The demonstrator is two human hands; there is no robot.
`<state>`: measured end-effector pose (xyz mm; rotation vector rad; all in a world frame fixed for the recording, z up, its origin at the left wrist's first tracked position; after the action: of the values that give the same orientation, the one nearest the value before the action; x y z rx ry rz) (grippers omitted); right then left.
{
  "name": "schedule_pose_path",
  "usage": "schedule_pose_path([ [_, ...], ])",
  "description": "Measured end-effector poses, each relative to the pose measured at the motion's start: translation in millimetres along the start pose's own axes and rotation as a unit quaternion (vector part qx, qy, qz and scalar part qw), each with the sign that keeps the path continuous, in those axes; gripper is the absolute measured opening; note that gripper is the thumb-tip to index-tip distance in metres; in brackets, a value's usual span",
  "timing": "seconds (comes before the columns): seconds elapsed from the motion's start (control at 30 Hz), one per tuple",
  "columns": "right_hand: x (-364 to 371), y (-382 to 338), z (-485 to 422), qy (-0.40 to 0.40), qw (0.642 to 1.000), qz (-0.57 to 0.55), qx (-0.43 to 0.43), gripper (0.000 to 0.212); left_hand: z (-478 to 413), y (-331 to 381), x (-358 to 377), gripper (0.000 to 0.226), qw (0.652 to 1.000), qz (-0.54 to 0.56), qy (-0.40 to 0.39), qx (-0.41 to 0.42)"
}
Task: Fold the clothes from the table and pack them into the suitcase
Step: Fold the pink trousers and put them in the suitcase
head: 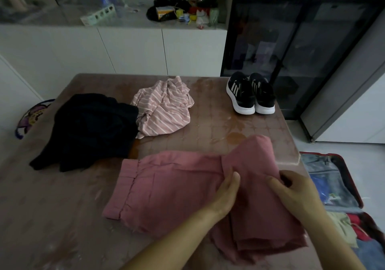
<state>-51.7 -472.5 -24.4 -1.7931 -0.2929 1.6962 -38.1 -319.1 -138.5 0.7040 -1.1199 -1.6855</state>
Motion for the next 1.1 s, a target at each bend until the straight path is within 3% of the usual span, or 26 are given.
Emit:
schedule_pose_path([
  [0.07, 14, -35, 11, -0.023, 0.998, -0.043, -0.034, 0.014, 10, 13, -18, 0.086, 0.998, 0.046, 0.005, 0.042],
  [0.13, 44, -60, 22, -0.088, 0.99, -0.1, -0.05, 0.016, 21, 18, -38, 0.071, 0.995, 0.077, 0.009, 0.066],
  [0.23, 98, -85, 38, -0.197, 0.965, -0.141, -0.098, 0.023, 37, 18, -88, 0.04, 0.985, 0.093, 0.114, 0.089],
  [0.4, 132, -72, 38, -0.15, 0.978, -0.036, -0.137, 0.016, 42, -21, -152, 0.06, 0.967, -0.078, 0.24, 0.041],
  [0.5, 144, -54, 36, -0.127, 0.981, 0.033, -0.144, 0.047, 39, -36, -163, 0.064, 0.96, -0.114, 0.254, 0.016],
  [0.7, 157, -27, 40, -0.158, 0.981, 0.068, -0.087, 0.082, 27, -19, -141, 0.051, 0.96, -0.113, 0.238, 0.092],
  [0.8, 171, -21, 51, -0.196, 0.969, 0.111, -0.098, 0.09, 20, -24, -141, 0.052, 0.957, -0.14, 0.241, 0.076],
  [0.9, 169, -10, 49, -0.164, 0.985, 0.036, -0.046, 0.102, 27, -21, -137, 0.066, 0.938, -0.209, 0.262, 0.086],
  [1.03, 161, 15, 29, -0.137, 0.985, -0.068, 0.075, 0.086, 36, -3, -116, 0.07, 0.892, -0.346, 0.236, 0.169],
  [1.1, 163, 19, 21, -0.148, 0.977, -0.107, 0.106, 0.078, 29, -6, -106, 0.066, 0.879, -0.398, 0.209, 0.159],
])
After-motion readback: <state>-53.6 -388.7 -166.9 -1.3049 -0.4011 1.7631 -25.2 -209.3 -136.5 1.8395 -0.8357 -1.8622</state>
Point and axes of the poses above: each hand's wrist, its own z-axis away from the middle knuckle, its own x-axis out of the palm, y = z × x, the point moved 10 cm from there along -z, towards the middle knuckle, and after that the axes turned 9 degrees about z, right-handed, at the moved point
